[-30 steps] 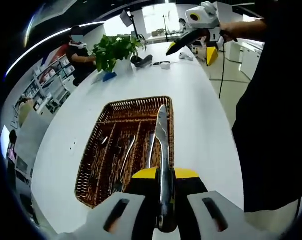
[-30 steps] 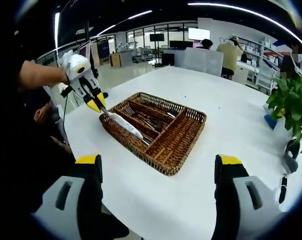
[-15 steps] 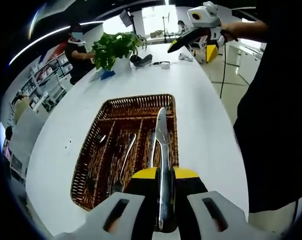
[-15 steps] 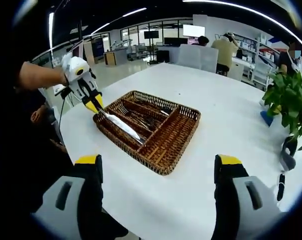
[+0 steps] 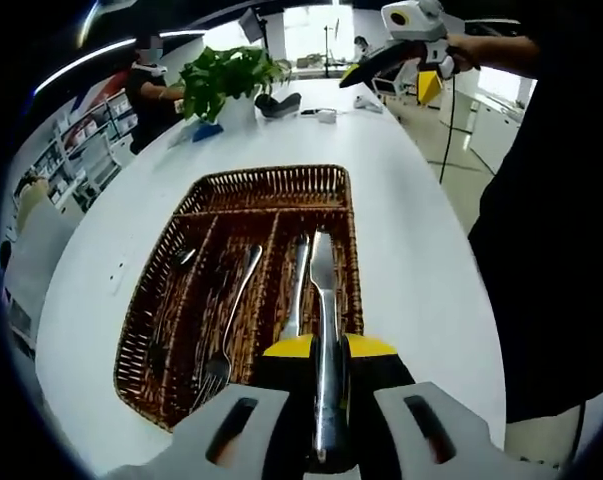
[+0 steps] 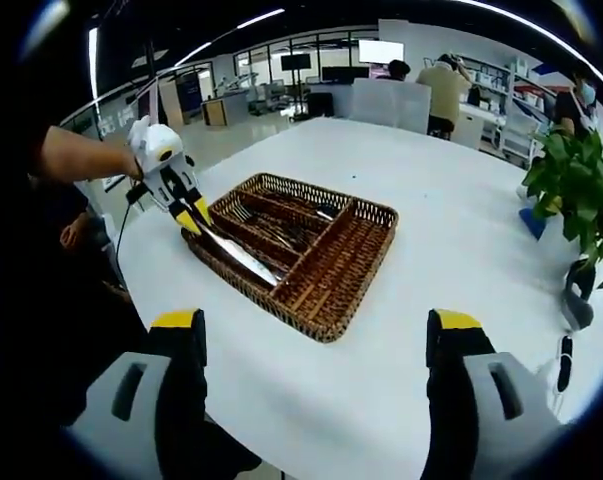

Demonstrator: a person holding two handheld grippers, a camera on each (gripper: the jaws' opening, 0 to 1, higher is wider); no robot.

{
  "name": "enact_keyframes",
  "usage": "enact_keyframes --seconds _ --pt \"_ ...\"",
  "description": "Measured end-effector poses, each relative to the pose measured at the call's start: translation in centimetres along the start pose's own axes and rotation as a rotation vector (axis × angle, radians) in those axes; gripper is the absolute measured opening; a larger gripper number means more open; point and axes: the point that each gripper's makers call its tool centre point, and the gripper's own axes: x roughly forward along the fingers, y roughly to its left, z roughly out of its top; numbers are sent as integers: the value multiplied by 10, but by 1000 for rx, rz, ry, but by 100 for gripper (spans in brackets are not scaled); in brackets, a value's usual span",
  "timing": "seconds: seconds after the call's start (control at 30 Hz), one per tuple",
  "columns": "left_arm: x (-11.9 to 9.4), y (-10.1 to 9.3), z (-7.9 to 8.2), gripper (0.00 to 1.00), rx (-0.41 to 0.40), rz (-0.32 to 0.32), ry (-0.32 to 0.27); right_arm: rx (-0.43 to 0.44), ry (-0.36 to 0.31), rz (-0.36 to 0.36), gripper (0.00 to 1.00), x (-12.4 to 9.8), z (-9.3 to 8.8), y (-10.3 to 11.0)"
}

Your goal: Arrange the knives, forks, and spoons in their matching storage slots by inserting each utensil handle-first until every utensil is classified and aligned in the correct compartment

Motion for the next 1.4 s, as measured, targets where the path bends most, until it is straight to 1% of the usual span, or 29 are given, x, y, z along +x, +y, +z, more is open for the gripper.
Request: enact_keyframes --seconds 0.1,0.33,0.43,0.6,0.63,0.73,0.8,0.87,0.93,1.07,1.13,1.27,1.33,1.37,1.4 --pt "4 2 -2 7 -10 -7 -3 -6 15 1 94 1 -2 0" --pt "11 5 -8 7 -21 -36 6 -1 24 0 94 2 -1 -4" --pt "15 7 -13 7 -21 -38 23 -2 28 0 94 3 -2 -4" --pt "22 6 -20 7 -44 -59 50 2 33 3 94 5 -3 -5" --pt "24 8 -25 7 -36 -49 71 1 33 5 94 6 -3 -4" --pt "28 8 -27 7 -42 -53 84 -2 38 6 93 7 -3 -4" --pt "31 9 -29 7 -48 -59 97 -3 38 7 93 8 -3 -4" --pt "34 6 -32 7 -57 -79 109 -1 38 8 93 9 -4 -4" --pt "38 6 -37 7 -36 -70 126 -3 37 10 93 9 -4 -4" --pt "40 8 -39 7 -32 -68 142 -2 35 12 93 9 -4 -4" --pt "42 8 -43 7 -24 -63 168 -5 37 13 93 9 -5 -5" --pt "47 8 -47 8 10 -36 196 -14 36 15 92 10 -4 -4" --pt "48 9 -48 8 35 -33 189 -13 33 17 92 10 -4 -4" --pt "47 10 -48 8 17 -32 184 -16 31 19 92 10 -4 -3" --pt "47 10 -48 8 19 -30 181 -16 30 21 92 10 -4 -3"
